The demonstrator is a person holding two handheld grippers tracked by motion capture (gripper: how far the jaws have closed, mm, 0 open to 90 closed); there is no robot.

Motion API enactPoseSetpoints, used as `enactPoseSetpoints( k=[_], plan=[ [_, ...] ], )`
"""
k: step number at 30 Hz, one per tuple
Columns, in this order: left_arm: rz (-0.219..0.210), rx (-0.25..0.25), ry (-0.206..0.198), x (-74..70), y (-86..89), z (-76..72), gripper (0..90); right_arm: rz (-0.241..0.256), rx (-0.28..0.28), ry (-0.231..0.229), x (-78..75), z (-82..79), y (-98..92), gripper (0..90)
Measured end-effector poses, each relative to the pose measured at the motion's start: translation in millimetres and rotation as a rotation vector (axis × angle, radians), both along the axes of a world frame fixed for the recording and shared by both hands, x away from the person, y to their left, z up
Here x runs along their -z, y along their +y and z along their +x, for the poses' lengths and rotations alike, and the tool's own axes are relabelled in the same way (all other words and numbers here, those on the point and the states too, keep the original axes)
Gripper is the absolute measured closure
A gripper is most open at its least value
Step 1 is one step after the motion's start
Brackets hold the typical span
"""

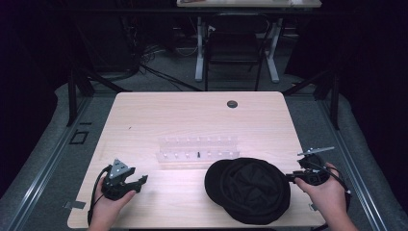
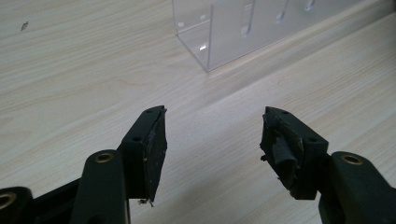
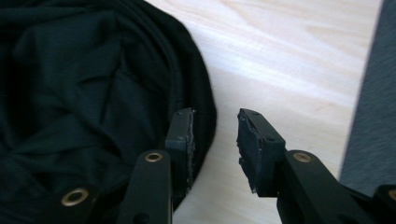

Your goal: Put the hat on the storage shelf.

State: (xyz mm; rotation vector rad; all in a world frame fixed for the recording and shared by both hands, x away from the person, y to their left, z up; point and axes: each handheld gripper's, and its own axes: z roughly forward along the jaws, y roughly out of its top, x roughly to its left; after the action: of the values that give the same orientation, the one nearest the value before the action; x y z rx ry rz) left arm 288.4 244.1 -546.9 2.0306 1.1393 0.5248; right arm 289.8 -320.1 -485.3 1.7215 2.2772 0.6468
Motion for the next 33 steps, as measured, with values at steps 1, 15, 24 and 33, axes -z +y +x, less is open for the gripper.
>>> enactPoseSetpoints(
  k=[1,15,24,33],
  plan=[
    [0.0,0.0,0.0,0.0,0.0,0.0,40.6,0.0,0.0,0.0,0.0,0.0,0.0,65.9],
    [0.0,0.004,0.003,0.1,-0.1,-0.3,40.5,0.134,0.083,0.215,10.7,11.3,-8.6,69.8],
    [0.0,0.0,0.003,0.7,0.1,-0.1,40.4,0.2,0.144,0.247,18.9,9.6,-14.3,66.0],
    [0.003,0.001,0.005,1.1,-0.3,0.3,40.4,0.183,0.158,0.294,25.7,15.1,-15.4,67.0]
  ],
)
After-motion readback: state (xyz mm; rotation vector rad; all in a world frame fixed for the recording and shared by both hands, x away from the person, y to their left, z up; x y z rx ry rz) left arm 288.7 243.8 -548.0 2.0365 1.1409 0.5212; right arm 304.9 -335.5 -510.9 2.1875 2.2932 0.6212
